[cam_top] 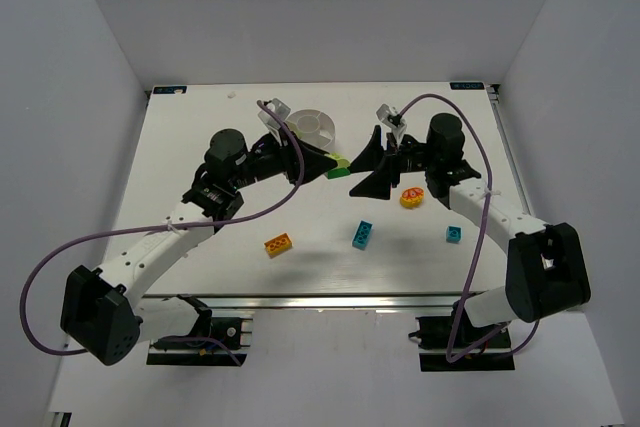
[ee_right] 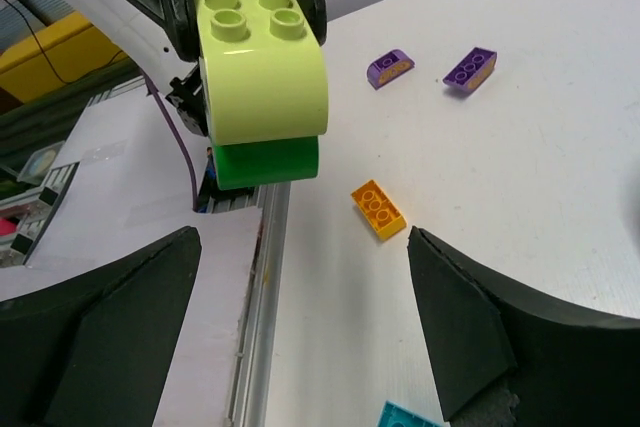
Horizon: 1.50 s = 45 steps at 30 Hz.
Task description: Sort the legos into containers by color
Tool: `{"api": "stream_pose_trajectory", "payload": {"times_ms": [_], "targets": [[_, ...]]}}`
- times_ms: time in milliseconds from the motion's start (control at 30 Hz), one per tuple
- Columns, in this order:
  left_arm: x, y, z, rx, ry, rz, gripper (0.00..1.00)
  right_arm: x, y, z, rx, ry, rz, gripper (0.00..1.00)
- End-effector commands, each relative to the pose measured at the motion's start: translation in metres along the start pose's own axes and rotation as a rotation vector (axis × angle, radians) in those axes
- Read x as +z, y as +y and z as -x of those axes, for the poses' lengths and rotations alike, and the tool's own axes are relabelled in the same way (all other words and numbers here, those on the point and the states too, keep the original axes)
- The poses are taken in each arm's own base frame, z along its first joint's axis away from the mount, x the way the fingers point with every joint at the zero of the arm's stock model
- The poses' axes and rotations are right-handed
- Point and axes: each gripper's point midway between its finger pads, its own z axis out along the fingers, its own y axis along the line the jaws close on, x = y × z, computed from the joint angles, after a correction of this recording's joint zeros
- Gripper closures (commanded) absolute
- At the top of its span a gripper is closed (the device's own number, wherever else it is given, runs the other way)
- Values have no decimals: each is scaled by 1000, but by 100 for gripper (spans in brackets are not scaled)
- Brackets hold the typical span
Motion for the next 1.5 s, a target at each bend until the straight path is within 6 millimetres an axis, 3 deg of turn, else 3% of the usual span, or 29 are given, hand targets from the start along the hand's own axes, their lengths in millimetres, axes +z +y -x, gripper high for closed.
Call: {"api": "stream_pose_trajectory", "payload": {"times_ms": [0,500,733,1067,1467], "targets": [[-5,-27,25,38,-46,-89,100,1,10,13,-80,-20,46,11],[3,-30,25,16,-90,-165,100,-2,47,43,-51,-133,150,12],[6,-29,28,10,-113,-174,100,-2,42,56,-84,-180,109,12],[12,-27,13,-32,-115,-194,100,0,42,70,-103,-227,99,15],[9,-24,19,-39,-182,-181,100,0,36,67,-62,-251,77,23]]}}
